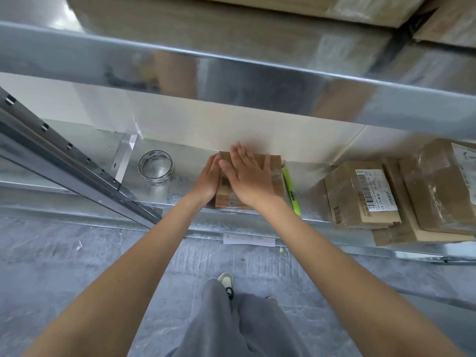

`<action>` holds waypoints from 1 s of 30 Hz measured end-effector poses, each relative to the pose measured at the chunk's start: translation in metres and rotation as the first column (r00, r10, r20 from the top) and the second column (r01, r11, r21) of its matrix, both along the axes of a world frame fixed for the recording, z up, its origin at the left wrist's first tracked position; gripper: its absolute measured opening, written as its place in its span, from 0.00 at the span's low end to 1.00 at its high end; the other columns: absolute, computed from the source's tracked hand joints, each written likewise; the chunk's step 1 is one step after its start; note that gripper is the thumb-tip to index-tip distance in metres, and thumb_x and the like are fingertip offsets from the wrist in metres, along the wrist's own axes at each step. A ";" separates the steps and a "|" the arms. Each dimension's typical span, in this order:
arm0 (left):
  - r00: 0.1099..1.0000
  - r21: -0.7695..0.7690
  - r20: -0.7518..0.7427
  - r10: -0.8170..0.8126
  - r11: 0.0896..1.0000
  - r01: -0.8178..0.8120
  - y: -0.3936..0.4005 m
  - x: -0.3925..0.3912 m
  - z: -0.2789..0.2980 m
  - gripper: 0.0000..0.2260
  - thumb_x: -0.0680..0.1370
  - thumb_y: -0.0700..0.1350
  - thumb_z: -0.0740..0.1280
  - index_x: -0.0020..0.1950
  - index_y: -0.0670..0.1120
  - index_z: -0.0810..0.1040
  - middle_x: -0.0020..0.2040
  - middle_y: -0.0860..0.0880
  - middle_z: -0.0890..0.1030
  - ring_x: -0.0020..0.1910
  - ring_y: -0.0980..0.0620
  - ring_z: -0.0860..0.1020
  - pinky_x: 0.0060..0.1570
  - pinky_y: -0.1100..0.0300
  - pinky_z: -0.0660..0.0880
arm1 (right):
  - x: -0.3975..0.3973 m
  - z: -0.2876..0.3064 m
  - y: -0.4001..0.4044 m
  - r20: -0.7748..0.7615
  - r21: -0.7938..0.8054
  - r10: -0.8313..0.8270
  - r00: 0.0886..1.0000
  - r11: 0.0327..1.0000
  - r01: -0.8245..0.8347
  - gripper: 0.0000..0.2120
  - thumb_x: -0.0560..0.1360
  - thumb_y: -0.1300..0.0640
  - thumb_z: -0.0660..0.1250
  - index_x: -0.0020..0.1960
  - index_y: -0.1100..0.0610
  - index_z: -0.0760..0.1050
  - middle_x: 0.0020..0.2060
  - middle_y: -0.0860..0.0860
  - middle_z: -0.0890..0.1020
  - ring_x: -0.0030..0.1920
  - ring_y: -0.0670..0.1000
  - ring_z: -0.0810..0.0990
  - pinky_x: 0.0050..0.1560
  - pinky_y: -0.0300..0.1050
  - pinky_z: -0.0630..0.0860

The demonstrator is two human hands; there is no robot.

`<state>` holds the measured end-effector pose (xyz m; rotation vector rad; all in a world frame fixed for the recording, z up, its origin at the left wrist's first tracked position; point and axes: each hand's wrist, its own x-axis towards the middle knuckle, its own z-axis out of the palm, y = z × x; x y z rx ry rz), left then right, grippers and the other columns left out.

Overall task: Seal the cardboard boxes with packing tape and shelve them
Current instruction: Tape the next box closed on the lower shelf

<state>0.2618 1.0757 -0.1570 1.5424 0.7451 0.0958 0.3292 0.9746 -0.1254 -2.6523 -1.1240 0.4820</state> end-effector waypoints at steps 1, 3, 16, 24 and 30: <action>1.000 -0.008 0.001 0.000 1.000 0.000 0.000 0.001 0.000 0.19 0.86 0.51 0.47 0.71 0.46 0.67 0.63 0.55 0.74 0.66 0.56 0.71 0.63 0.67 0.66 | -0.004 -0.004 0.003 0.034 -0.033 0.012 0.999 0.999 -0.011 0.32 0.81 0.37 0.41 0.80 0.53 0.45 0.79 0.47 0.46 0.78 0.45 0.41 0.75 0.60 0.35; 1.000 -0.018 -0.013 -0.010 1.000 0.010 0.000 0.000 0.002 0.17 0.86 0.50 0.47 0.71 0.47 0.66 0.57 0.61 0.72 0.62 0.62 0.69 0.52 0.80 0.63 | -0.008 -0.009 0.003 0.109 -0.070 0.015 0.994 0.997 -0.008 0.34 0.81 0.37 0.40 0.80 0.55 0.44 0.79 0.48 0.45 0.78 0.45 0.40 0.75 0.59 0.35; 0.999 0.005 -0.025 -0.024 1.000 0.024 0.001 0.000 -0.002 0.22 0.85 0.55 0.46 0.74 0.47 0.65 0.69 0.54 0.70 0.69 0.57 0.67 0.67 0.63 0.59 | -0.079 -0.023 -0.066 0.141 0.186 0.108 0.984 0.974 -0.133 0.31 0.81 0.41 0.49 0.79 0.56 0.53 0.78 0.49 0.55 0.78 0.47 0.49 0.77 0.55 0.43; 0.895 -0.207 0.007 0.446 0.876 -0.435 -0.018 -0.011 -0.005 0.22 0.85 0.55 0.49 0.69 0.44 0.71 0.64 0.47 0.76 0.65 0.47 0.73 0.68 0.53 0.67 | -0.015 -0.007 -0.082 -0.616 0.384 -0.401 0.678 0.599 0.703 0.27 0.82 0.43 0.54 0.79 0.51 0.56 0.77 0.46 0.61 0.76 0.47 0.59 0.72 0.40 0.55; 0.944 -0.277 0.040 0.326 0.912 -0.303 -0.054 -0.045 0.000 0.21 0.84 0.57 0.47 0.66 0.54 0.75 0.60 0.51 0.82 0.60 0.52 0.79 0.63 0.53 0.73 | -0.032 0.000 -0.085 -0.778 0.237 -0.360 0.514 0.590 0.772 0.25 0.83 0.43 0.52 0.76 0.55 0.63 0.73 0.49 0.67 0.73 0.49 0.65 0.74 0.43 0.57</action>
